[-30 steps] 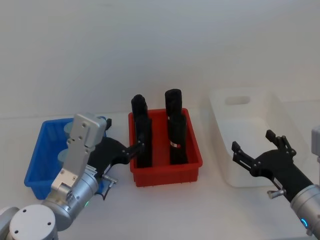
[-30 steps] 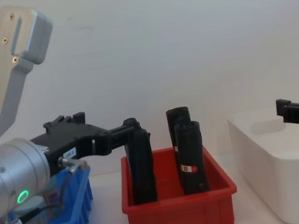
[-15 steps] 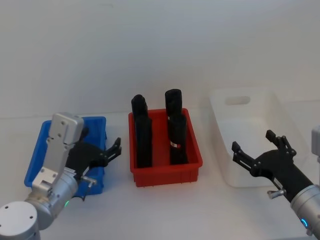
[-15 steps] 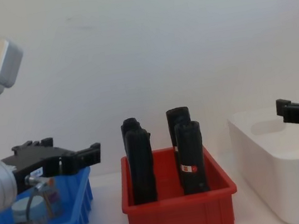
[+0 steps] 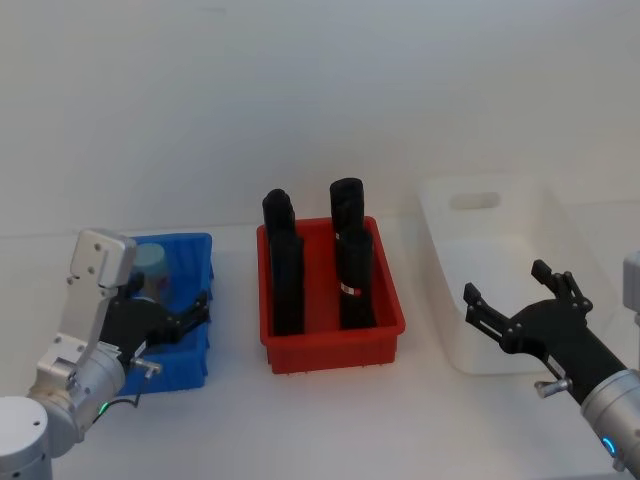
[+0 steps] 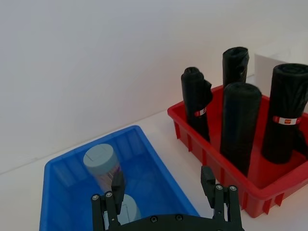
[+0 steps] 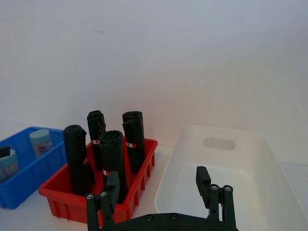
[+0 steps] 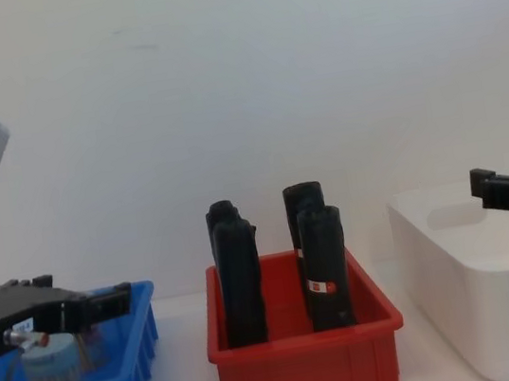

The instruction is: Pick the cotton swabs from the blue box and place them into the white box.

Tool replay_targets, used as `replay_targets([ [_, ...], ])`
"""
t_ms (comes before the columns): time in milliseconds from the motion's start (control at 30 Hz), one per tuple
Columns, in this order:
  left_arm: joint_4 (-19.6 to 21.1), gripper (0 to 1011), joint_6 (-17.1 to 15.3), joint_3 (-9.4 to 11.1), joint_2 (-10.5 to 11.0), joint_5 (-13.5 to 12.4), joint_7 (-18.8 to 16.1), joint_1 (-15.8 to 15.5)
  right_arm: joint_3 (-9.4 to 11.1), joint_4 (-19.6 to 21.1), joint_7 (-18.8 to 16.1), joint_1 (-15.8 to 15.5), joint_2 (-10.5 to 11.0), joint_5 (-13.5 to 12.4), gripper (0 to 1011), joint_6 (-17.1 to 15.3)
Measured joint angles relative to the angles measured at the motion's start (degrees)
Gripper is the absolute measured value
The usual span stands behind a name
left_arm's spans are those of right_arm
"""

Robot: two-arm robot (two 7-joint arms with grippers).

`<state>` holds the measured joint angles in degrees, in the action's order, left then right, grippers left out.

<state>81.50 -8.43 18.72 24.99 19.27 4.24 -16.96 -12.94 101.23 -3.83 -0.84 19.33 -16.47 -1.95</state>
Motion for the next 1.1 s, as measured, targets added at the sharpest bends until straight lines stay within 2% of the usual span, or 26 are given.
replay_targets([
  [467,-6.03,999,-3.12,-1.48,0.01,0.02,3.46,-2.84,0.0,0.0,0.0,0.0,0.0,0.0,1002,0.0],
  [1100,-11.62,1000,-4.55,-2.58,-0.35,-0.12,6.78,-5.58,0.0,0.0,0.0,0.0,0.0,0.0,1002,0.0],
])
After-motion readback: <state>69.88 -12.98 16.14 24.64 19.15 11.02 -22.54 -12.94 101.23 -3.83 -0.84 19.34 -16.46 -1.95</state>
